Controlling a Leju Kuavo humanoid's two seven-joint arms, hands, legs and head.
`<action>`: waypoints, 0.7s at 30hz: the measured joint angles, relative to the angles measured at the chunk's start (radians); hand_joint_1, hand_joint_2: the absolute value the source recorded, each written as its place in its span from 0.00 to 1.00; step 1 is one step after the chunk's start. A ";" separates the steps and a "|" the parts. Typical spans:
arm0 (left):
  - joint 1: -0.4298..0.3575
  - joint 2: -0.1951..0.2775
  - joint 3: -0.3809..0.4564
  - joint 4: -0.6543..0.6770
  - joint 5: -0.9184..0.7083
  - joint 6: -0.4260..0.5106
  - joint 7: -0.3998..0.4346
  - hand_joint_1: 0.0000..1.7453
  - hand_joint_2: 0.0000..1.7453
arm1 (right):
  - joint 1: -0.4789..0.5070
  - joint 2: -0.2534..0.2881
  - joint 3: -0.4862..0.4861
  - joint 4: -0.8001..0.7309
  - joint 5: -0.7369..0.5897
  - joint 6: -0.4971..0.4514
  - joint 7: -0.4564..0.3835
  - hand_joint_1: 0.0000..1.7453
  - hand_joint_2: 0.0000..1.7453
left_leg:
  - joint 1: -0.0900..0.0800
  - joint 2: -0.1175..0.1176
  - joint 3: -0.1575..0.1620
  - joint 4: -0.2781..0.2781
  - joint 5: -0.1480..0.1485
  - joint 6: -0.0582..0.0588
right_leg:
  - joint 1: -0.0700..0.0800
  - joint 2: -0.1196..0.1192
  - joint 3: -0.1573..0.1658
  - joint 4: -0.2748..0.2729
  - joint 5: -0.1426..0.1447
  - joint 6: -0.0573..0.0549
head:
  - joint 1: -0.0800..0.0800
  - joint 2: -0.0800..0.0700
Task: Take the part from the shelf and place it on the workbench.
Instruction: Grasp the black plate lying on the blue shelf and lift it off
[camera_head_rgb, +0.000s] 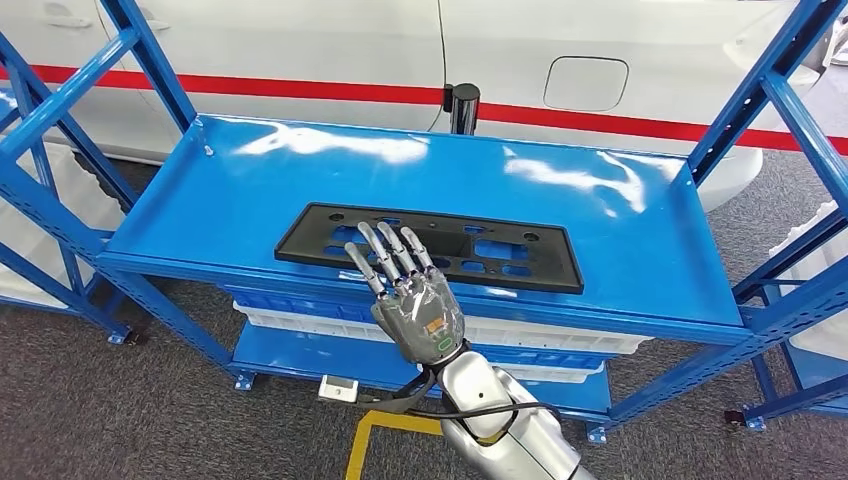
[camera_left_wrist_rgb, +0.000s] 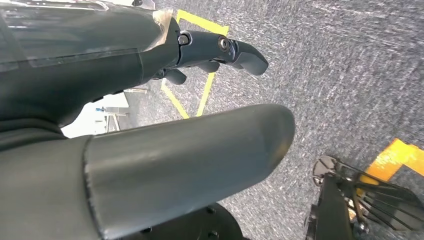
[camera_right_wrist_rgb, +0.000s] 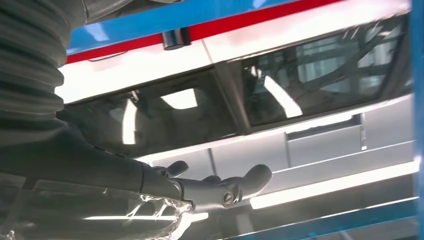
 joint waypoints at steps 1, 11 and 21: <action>0.000 0.000 0.001 0.000 0.000 0.000 0.000 0.00 0.00 | -0.003 0.000 -0.001 0.004 0.001 0.001 0.009 0.00 1.00 | 0.002 0.001 -0.026 0.051 -0.024 -0.005 | -0.002 0.000 0.004 -0.001 -0.003 -0.005 | 0.000 0.000; 0.002 0.001 0.006 0.000 -0.002 0.001 0.000 0.00 0.00 | -0.015 0.000 -0.003 0.037 0.001 0.004 0.029 0.00 1.00 | 0.009 0.009 -0.014 -0.036 0.052 0.002 | 0.007 0.003 0.040 0.000 -0.037 0.014 | 0.000 0.000; 0.003 0.001 0.013 0.000 -0.008 0.002 0.000 0.00 0.00 | -0.024 -0.014 0.007 0.061 0.001 0.054 0.142 0.00 1.00 | -0.001 0.002 0.027 -0.050 0.030 0.050 | 0.008 -0.002 -0.142 0.275 -0.108 0.034 | 0.003 0.000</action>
